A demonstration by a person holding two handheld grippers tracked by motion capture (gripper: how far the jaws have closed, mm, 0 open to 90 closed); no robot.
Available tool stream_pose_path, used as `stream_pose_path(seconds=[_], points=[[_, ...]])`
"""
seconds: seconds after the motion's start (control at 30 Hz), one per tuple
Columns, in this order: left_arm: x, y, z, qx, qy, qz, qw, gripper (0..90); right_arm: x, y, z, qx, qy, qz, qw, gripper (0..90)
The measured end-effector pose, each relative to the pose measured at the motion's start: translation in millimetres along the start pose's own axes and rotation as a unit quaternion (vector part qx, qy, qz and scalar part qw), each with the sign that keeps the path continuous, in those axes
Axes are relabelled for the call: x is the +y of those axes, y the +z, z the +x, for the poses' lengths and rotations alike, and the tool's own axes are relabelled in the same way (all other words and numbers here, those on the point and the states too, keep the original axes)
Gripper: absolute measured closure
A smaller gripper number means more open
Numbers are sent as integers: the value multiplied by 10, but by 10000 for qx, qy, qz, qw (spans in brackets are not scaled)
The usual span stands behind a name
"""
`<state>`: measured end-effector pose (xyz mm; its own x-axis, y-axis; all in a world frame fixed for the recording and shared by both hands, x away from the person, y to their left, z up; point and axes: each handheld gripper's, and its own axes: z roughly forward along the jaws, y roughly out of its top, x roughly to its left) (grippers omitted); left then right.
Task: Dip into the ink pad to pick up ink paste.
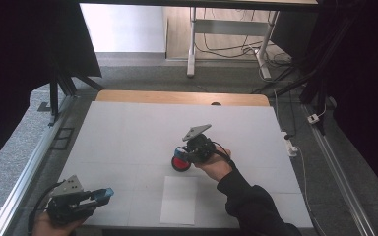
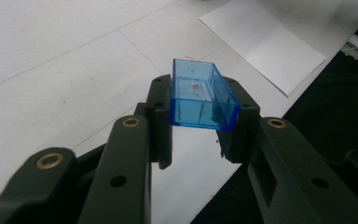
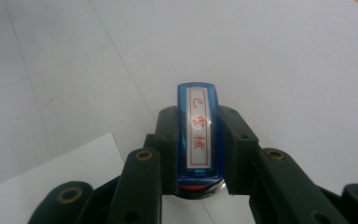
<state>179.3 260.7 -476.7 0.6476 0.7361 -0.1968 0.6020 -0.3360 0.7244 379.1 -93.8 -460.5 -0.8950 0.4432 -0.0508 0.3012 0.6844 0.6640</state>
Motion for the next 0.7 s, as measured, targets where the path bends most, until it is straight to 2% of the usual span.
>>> stream_pose_path(seconds=[0.47, 0.7], points=[[-1, 1, 1, 1, -2, 5, 10000, 675, -56, 132, -43, 16, 136, 150, 9998, 714], [-2, 1, 0, -1, -5, 5, 10000, 675, -72, 189, -54, 24, 131, 191, 9997, 715]])
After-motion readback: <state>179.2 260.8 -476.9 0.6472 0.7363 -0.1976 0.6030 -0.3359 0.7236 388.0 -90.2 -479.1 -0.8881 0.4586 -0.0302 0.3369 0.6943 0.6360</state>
